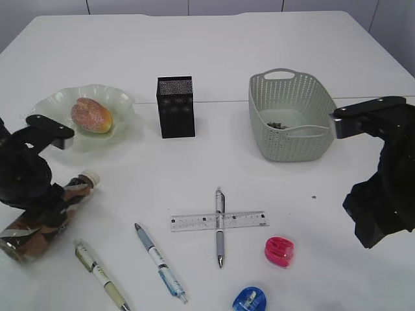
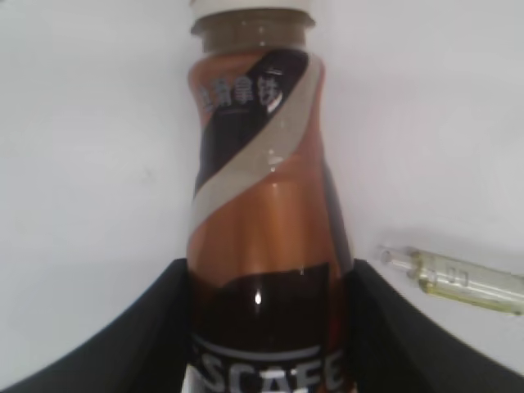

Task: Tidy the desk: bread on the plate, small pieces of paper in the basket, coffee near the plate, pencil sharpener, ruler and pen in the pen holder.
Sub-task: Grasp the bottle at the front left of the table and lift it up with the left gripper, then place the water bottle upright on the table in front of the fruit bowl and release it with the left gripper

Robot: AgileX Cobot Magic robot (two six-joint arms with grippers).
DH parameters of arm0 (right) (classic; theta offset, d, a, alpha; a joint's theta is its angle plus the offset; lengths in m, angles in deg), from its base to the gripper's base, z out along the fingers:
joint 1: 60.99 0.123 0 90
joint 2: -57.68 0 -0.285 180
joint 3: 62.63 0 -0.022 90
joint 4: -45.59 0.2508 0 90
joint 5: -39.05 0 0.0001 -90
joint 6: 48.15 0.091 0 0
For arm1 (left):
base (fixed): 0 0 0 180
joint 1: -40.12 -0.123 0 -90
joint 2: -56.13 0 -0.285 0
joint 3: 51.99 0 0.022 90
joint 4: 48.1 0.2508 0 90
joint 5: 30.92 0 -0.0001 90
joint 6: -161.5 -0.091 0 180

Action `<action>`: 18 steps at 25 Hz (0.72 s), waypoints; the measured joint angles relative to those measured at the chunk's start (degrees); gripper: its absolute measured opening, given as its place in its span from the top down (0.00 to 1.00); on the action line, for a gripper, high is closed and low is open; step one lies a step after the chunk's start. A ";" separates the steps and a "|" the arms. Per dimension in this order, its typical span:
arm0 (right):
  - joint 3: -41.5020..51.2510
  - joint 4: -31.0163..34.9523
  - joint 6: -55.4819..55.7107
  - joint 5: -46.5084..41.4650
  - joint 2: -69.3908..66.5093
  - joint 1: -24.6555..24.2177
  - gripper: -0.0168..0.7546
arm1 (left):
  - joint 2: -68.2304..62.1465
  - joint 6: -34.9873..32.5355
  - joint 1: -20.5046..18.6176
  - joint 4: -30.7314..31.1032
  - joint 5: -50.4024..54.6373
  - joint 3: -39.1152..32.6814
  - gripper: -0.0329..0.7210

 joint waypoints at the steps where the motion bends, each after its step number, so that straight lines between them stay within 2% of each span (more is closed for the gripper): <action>1: 0.00 0.00 0.00 0.00 0.00 0.00 0.36 | 1.33 0.00 0.00 -0.46 -0.31 -0.57 0.43; 6: 0.00 0.00 0.22 0.09 0.00 0.00 0.36 | 11.59 0.00 0.00 -1.50 -7.34 -5.62 0.43; 9: 0.00 0.00 0.46 0.09 0.00 0.00 0.36 | 19.57 0.00 0.00 -2.59 -13.71 -11.14 0.43; 18: 0.00 0.00 0.56 -0.03 0.00 0.00 0.36 | 40.07 1.63 0.00 -10.31 -42.34 -31.30 0.43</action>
